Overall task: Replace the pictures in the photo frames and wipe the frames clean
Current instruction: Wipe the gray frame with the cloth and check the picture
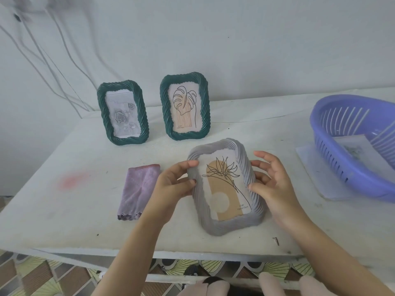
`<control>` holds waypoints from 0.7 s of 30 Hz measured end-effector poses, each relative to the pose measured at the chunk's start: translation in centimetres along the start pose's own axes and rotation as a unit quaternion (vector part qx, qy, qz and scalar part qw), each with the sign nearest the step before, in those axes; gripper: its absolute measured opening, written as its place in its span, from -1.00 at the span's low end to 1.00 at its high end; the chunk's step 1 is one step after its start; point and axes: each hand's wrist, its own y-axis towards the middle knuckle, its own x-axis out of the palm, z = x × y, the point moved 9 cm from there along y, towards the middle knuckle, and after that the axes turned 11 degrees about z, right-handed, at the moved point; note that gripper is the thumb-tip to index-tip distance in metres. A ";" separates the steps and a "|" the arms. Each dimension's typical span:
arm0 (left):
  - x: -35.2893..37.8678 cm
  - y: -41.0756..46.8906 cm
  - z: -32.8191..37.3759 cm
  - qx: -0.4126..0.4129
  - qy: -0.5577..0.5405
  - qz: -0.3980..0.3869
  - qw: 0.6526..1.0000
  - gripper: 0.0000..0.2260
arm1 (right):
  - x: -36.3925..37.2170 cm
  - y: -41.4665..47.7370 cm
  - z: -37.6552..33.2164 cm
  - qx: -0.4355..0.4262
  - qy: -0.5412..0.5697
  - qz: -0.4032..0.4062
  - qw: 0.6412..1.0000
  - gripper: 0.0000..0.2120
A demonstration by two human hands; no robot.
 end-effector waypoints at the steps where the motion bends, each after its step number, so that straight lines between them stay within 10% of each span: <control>1: 0.3 0.1 0.2 0.004 0.000 -0.004 1.000 -0.66 | -0.2 0.0 0.1 0.003 0.000 -0.002 1.000 -0.40; 21: 4.5 2.1 5.2 0.089 -0.004 -0.087 0.992 -0.49 | -0.8 1.2 -3.5 -0.019 0.006 -0.105 0.994 -0.49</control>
